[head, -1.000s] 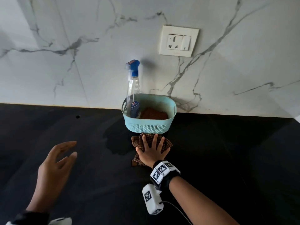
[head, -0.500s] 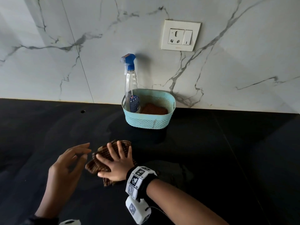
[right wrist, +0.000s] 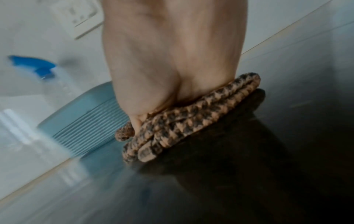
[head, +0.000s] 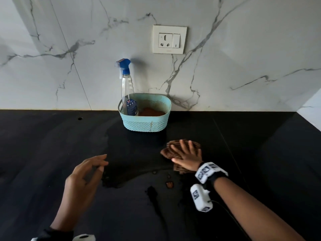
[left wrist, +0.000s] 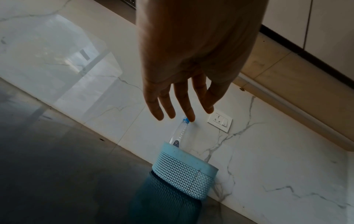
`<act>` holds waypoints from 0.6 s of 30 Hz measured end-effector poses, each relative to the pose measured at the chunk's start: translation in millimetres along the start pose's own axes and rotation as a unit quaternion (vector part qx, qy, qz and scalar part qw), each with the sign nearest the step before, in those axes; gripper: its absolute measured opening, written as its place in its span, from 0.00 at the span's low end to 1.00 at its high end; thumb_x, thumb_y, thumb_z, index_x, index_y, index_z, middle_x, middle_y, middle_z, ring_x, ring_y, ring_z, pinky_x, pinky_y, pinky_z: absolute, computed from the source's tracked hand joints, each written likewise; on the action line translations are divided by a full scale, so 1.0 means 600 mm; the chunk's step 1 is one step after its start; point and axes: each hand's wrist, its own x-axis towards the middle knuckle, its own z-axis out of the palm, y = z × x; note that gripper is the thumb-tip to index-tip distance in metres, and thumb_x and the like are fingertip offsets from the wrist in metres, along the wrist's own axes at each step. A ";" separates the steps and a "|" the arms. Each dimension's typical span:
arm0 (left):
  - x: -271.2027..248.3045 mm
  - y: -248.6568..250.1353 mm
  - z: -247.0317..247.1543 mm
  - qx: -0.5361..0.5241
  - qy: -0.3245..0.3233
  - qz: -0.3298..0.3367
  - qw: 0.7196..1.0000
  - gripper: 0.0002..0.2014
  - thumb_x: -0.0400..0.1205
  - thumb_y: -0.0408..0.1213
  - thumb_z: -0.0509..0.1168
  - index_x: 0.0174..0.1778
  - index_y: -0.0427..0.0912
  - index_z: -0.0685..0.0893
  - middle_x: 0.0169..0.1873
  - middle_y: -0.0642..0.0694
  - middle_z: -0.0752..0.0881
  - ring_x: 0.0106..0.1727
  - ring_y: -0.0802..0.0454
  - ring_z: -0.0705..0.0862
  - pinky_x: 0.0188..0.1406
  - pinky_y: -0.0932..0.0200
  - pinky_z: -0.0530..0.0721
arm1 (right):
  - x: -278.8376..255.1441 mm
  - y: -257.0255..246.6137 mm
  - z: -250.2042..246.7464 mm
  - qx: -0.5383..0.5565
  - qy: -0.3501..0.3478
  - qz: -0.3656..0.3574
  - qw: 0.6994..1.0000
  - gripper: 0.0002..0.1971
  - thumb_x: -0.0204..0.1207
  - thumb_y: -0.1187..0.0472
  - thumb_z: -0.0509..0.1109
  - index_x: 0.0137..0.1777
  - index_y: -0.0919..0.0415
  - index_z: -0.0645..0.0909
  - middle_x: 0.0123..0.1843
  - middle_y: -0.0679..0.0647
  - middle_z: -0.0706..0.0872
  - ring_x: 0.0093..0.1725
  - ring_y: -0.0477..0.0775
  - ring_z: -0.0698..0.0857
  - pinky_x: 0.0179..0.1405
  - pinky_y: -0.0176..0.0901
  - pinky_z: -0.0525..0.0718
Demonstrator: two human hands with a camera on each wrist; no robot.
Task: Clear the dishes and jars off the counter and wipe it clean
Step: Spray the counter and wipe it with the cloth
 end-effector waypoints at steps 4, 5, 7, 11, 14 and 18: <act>-0.030 0.010 0.010 -0.006 -0.022 0.002 1.000 0.09 0.76 0.38 0.70 0.42 0.60 0.85 0.56 0.62 0.85 0.59 0.50 0.85 0.57 0.62 0.81 | -0.072 0.117 0.013 0.062 0.012 0.093 0.994 0.31 0.81 0.35 0.49 0.80 0.32 0.38 0.83 0.44 0.30 0.81 0.60 0.30 0.76 0.72 0.38; -0.038 0.009 0.011 0.003 -0.026 0.001 1.000 0.14 0.77 0.32 0.70 0.42 0.60 0.85 0.55 0.63 0.85 0.58 0.49 0.85 0.55 0.65 0.81 | -0.087 0.131 0.019 0.078 0.017 0.114 0.990 0.31 0.80 0.34 0.48 0.80 0.32 0.38 0.83 0.45 0.29 0.81 0.60 0.29 0.76 0.72 0.38; -0.052 0.006 0.010 0.011 -0.030 -0.006 0.999 0.18 0.77 0.26 0.68 0.42 0.60 0.85 0.55 0.64 0.86 0.58 0.49 0.85 0.54 0.66 0.80 | -0.111 0.134 0.036 0.110 0.031 0.155 0.981 0.31 0.80 0.34 0.47 0.79 0.32 0.37 0.83 0.45 0.29 0.81 0.60 0.28 0.76 0.73 0.37; -0.079 0.004 0.001 0.016 -0.036 -0.021 0.999 0.17 0.78 0.29 0.68 0.42 0.61 0.86 0.55 0.64 0.86 0.61 0.50 0.84 0.56 0.60 0.79 | -0.130 0.075 0.064 0.145 0.064 0.209 0.965 0.31 0.80 0.33 0.44 0.80 0.33 0.37 0.83 0.48 0.28 0.80 0.63 0.27 0.75 0.76 0.37; -0.093 0.004 -0.009 0.012 -0.032 -0.039 0.999 0.04 0.75 0.46 0.70 0.42 0.62 0.85 0.55 0.63 0.86 0.62 0.51 0.83 0.55 0.54 0.81 | -0.128 0.014 0.072 0.143 0.072 0.203 0.966 0.31 0.80 0.33 0.44 0.81 0.35 0.38 0.83 0.50 0.28 0.80 0.66 0.27 0.74 0.77 0.36; -0.109 0.005 -0.028 0.024 -0.008 -0.045 0.999 0.07 0.70 0.54 0.64 0.40 0.64 0.84 0.54 0.66 0.86 0.61 0.53 0.84 0.57 0.60 0.80 | -0.116 -0.080 0.084 0.115 0.078 0.139 0.980 0.31 0.80 0.34 0.46 0.81 0.36 0.40 0.84 0.53 0.30 0.80 0.67 0.28 0.72 0.78 0.36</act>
